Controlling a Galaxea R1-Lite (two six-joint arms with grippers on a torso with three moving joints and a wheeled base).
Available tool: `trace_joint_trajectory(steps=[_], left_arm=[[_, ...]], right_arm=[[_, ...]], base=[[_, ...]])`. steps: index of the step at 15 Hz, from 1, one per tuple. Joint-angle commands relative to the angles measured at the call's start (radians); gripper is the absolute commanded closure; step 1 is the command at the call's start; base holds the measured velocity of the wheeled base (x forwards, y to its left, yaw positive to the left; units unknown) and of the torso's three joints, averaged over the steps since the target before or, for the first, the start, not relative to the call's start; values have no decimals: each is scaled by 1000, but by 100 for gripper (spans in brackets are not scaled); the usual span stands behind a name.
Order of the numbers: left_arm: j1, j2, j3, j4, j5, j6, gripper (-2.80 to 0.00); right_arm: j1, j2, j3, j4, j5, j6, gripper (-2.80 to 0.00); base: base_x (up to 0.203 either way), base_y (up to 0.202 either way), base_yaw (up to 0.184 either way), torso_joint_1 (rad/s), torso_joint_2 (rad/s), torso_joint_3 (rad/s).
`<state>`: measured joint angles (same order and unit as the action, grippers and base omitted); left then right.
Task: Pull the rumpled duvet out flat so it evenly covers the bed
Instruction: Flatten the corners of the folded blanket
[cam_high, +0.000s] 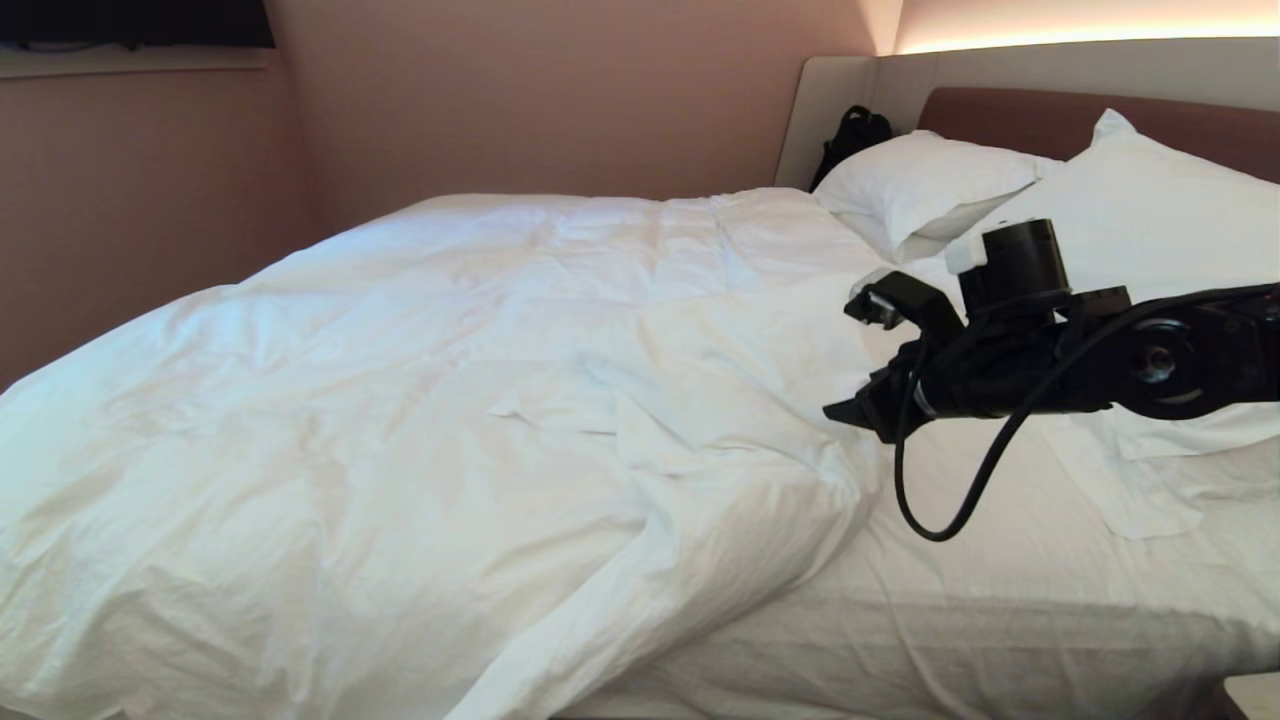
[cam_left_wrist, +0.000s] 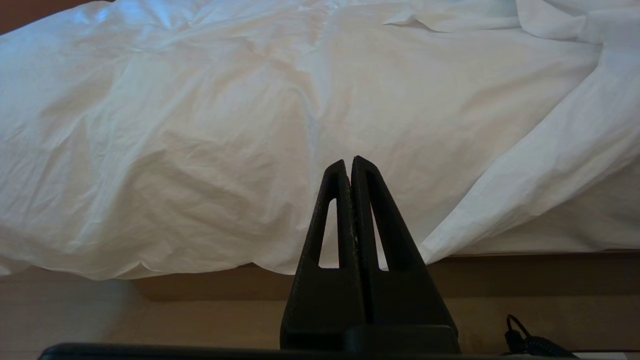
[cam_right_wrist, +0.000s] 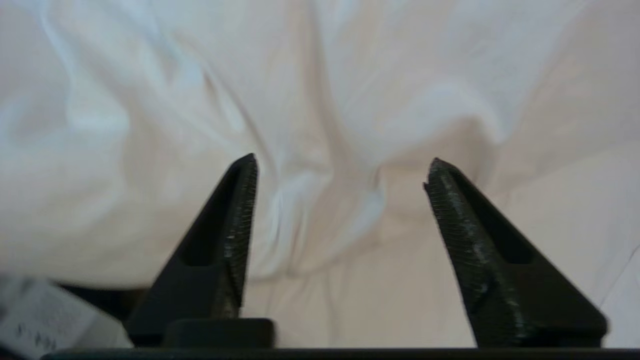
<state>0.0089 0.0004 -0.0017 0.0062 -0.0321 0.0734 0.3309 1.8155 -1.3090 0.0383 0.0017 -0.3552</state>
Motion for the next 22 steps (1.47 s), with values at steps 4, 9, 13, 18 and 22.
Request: trace_joint_trajectory(steps=[4,9,13,18,22], left_arm=[[0,0,0,0,0,0,0],[0,0,0,0,0,0,0],[0,0,0,0,0,0,0],[0,0,0,0,0,0,0],[0,0,0,0,0,0,0]], right_arm=[[33,47,-91,-207,-2,246,0],[37,165,-170,-210,-6,291,0],[50,309,-281,-188,-26,344,0],[67,368,-445,61,-55,428,-280],[74,420,-608,269,-59,516,-280]], base=[[0,0,0,0,0,0],[0,0,0,0,0,0],[0,0,0,0,0,0],[0,0,0,0,0,0],[0,0,0,0,0,0]])
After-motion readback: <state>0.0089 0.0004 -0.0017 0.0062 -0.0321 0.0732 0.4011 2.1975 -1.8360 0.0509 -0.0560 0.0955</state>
